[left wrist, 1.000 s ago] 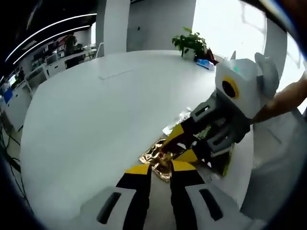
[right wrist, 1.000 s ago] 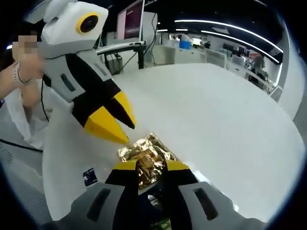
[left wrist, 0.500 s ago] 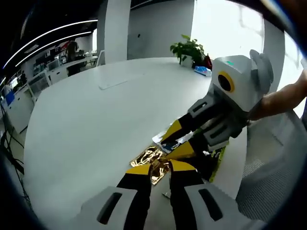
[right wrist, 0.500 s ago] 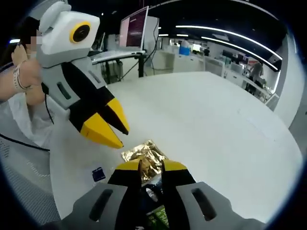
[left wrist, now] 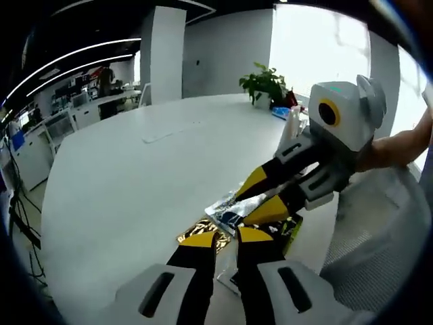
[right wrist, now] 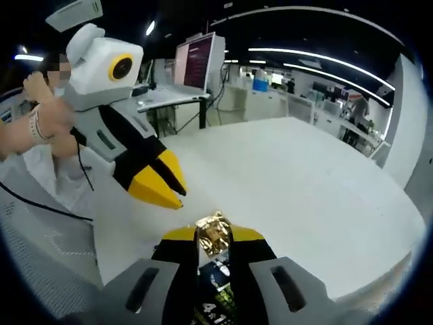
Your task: Arrange the skincare products in the storage area until every visible bottle or jar stands upright without overlapping.
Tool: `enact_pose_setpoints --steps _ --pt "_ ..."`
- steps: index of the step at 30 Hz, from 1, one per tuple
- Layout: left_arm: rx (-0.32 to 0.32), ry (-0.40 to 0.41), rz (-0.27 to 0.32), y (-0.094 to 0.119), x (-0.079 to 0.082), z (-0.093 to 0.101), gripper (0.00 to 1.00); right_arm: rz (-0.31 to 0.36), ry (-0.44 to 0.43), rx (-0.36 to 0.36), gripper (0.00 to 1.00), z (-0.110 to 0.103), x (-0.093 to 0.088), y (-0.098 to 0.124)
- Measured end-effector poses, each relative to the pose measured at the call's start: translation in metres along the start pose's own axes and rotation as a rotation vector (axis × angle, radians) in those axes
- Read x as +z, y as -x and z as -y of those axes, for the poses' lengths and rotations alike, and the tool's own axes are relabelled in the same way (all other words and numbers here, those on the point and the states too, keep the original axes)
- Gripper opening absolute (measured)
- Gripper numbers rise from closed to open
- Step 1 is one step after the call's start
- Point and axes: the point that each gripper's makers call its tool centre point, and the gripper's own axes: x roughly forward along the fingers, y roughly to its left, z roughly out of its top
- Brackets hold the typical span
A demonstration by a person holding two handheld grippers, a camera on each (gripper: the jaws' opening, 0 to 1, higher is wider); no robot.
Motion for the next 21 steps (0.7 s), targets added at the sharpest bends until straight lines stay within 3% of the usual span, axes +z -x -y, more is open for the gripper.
enact_pose_setpoints --steps 7,10,17,21 --pt "0.014 -0.008 0.016 0.012 0.006 0.01 0.14 0.051 -0.028 0.007 0.17 -0.011 0.012 0.026" --pt "0.029 -0.048 0.013 0.017 0.009 0.016 0.16 0.064 -0.02 0.004 0.18 -0.014 0.016 0.04" --pt "0.013 -0.035 0.043 0.024 0.016 0.029 0.21 0.074 -0.007 -0.019 0.21 -0.017 0.016 0.062" --pt "0.014 -0.05 0.058 0.029 0.021 0.037 0.27 0.081 -0.003 -0.032 0.28 -0.017 0.016 0.074"
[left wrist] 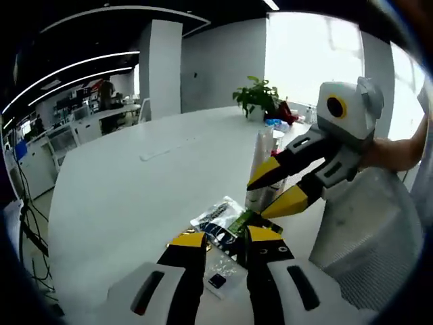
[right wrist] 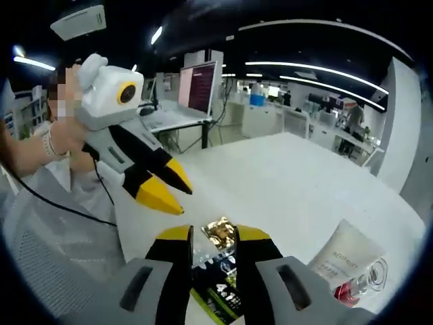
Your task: Arrange the skincare products in the storage area until every visible bottle or jar stands upright without overlapping.
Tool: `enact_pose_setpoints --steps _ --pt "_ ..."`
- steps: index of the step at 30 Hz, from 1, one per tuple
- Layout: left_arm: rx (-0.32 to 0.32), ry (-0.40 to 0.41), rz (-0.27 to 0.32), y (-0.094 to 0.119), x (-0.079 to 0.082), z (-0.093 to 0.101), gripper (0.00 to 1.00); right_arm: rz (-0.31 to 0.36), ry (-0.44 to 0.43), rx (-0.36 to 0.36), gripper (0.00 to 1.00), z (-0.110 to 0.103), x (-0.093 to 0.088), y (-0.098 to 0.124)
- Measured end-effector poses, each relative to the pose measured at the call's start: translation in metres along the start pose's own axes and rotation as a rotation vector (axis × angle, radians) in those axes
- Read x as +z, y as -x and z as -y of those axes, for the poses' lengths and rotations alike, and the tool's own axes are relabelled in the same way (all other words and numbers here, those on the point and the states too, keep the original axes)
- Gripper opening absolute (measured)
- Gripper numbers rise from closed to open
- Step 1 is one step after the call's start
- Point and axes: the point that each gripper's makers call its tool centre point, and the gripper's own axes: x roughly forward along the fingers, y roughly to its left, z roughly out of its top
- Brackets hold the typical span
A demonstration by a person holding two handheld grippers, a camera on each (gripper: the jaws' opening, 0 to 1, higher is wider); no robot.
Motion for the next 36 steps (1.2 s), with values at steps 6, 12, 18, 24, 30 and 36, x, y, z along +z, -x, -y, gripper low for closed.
enact_pose_setpoints --steps 6,12,18,24,30,36 --pt "-0.007 0.022 0.029 0.005 0.005 0.007 0.34 -0.009 0.002 -0.038 0.34 0.003 -0.006 0.019" --pt "0.011 0.031 0.032 0.007 0.002 0.012 0.42 -0.007 -0.005 -0.081 0.41 0.009 -0.009 0.038" --pt "0.027 0.033 0.032 0.008 0.002 0.012 0.52 -0.022 -0.003 -0.151 0.48 0.026 -0.016 0.05" --pt "0.044 0.039 0.026 0.011 0.0 0.012 0.59 -0.036 -0.026 -0.185 0.55 0.034 -0.025 0.061" --pt "0.029 0.06 0.028 0.01 -0.002 0.017 0.67 -0.053 -0.061 -0.233 0.64 0.043 -0.038 0.071" --pt "0.025 0.06 0.002 0.01 -0.007 0.019 0.76 -0.067 -0.083 -0.275 0.75 0.049 -0.048 0.079"
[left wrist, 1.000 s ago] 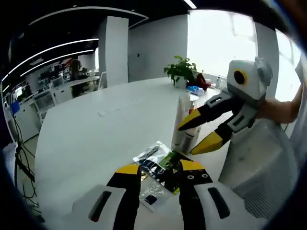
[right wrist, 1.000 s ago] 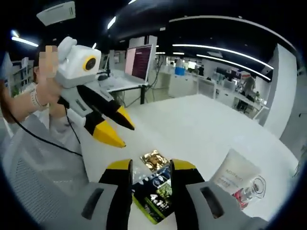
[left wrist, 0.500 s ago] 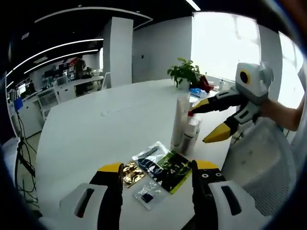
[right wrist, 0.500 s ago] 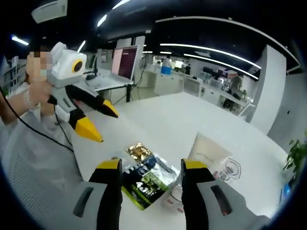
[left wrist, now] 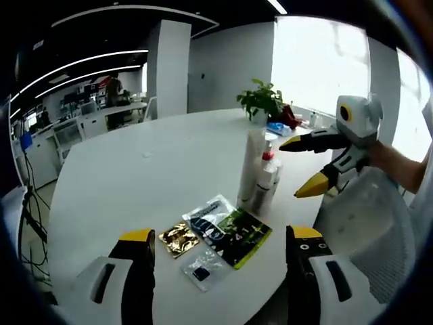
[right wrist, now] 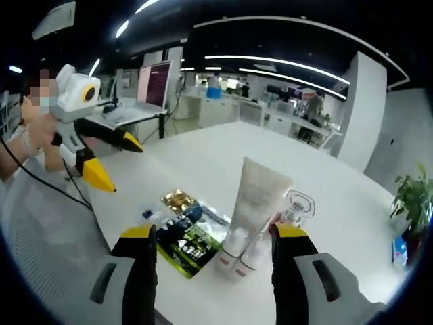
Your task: Arrange the skincare products in the storage area until every visible bottle or jar stands upright without overlapping.
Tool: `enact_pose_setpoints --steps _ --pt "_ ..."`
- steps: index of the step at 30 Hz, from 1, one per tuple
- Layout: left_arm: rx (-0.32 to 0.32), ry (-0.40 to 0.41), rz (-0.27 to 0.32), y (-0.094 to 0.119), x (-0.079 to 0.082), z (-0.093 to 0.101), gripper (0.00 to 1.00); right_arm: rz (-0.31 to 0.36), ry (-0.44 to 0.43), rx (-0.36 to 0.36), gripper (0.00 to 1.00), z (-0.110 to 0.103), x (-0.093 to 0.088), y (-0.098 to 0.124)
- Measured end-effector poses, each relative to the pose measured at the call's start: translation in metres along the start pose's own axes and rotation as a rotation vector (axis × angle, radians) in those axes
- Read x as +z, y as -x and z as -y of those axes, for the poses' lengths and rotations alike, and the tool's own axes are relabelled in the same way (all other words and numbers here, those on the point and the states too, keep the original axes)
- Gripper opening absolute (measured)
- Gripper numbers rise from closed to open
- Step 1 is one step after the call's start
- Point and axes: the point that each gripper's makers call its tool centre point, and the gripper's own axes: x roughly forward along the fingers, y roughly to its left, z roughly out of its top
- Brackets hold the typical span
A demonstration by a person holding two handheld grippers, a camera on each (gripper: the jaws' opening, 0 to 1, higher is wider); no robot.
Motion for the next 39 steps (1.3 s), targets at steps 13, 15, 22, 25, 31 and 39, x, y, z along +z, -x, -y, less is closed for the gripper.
enact_pose_setpoints --steps 13,15,22,25,31,39 --pt "0.041 0.029 -0.035 0.008 -0.013 0.007 0.99 -0.031 -0.053 -0.031 0.99 0.002 -0.02 0.017" --pt "0.049 0.034 -0.043 0.009 -0.015 0.007 0.99 -0.034 -0.064 -0.038 1.0 0.003 -0.022 0.018" --pt "0.057 0.049 -0.066 0.01 -0.021 0.008 0.99 -0.038 -0.082 -0.018 1.0 -0.002 -0.026 0.017" --pt "0.055 0.042 -0.077 0.009 -0.024 0.011 0.99 -0.039 -0.088 -0.009 1.0 -0.005 -0.027 0.016" --pt "0.079 0.042 -0.092 0.009 -0.028 0.006 0.99 -0.036 -0.108 0.001 1.0 -0.006 -0.03 0.015" --pt "0.078 0.049 -0.093 0.007 -0.031 0.008 0.99 -0.041 -0.117 0.01 1.0 -0.008 -0.033 0.014"
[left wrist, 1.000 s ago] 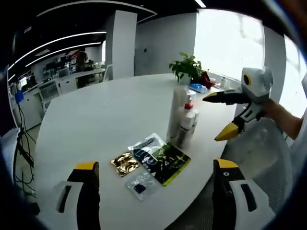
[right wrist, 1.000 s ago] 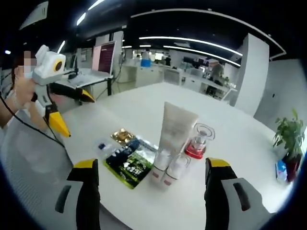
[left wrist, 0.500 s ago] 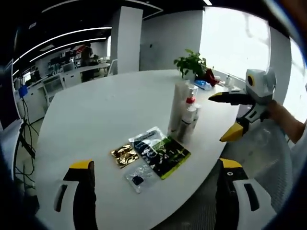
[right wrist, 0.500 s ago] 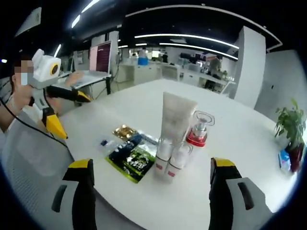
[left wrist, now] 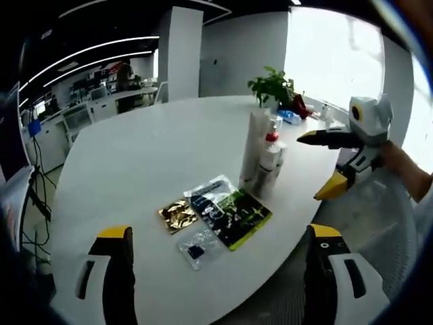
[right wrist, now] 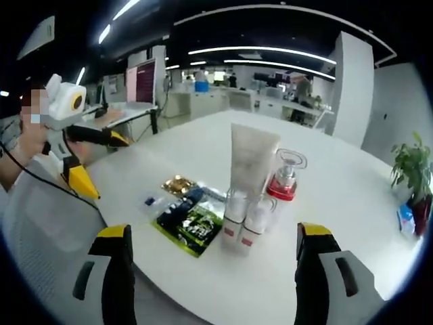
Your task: Arrange the skincare products in the storage area until every visible bottle or jar stands upright without overlapping.
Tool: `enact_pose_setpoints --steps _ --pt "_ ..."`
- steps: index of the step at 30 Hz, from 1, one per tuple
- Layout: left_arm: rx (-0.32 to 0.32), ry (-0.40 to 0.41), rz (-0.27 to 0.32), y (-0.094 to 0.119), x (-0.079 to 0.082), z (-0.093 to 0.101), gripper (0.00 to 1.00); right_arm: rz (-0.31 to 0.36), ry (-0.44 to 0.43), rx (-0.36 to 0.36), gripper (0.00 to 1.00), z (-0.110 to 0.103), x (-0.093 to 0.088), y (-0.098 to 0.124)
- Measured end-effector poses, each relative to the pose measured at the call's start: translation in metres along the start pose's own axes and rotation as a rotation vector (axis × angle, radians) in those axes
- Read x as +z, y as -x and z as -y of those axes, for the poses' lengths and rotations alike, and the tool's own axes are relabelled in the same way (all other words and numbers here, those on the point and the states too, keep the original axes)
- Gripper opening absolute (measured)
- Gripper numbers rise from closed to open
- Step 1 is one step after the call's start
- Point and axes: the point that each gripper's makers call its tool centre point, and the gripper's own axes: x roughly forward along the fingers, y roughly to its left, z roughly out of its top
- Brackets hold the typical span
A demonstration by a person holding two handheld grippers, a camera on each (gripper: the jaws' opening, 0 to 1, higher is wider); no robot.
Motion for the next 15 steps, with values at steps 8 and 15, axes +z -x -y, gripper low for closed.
enact_pose_setpoints --steps 8,15 --pt "0.007 0.005 -0.005 0.0017 -0.0008 -0.0001 0.99 0.007 0.005 -0.001 1.0 -0.0009 0.0023 -0.001" --pt "0.017 -0.009 -0.02 0.001 -0.0046 -0.0022 0.99 -0.003 0.014 0.014 1.0 -0.0047 0.0014 -0.003"
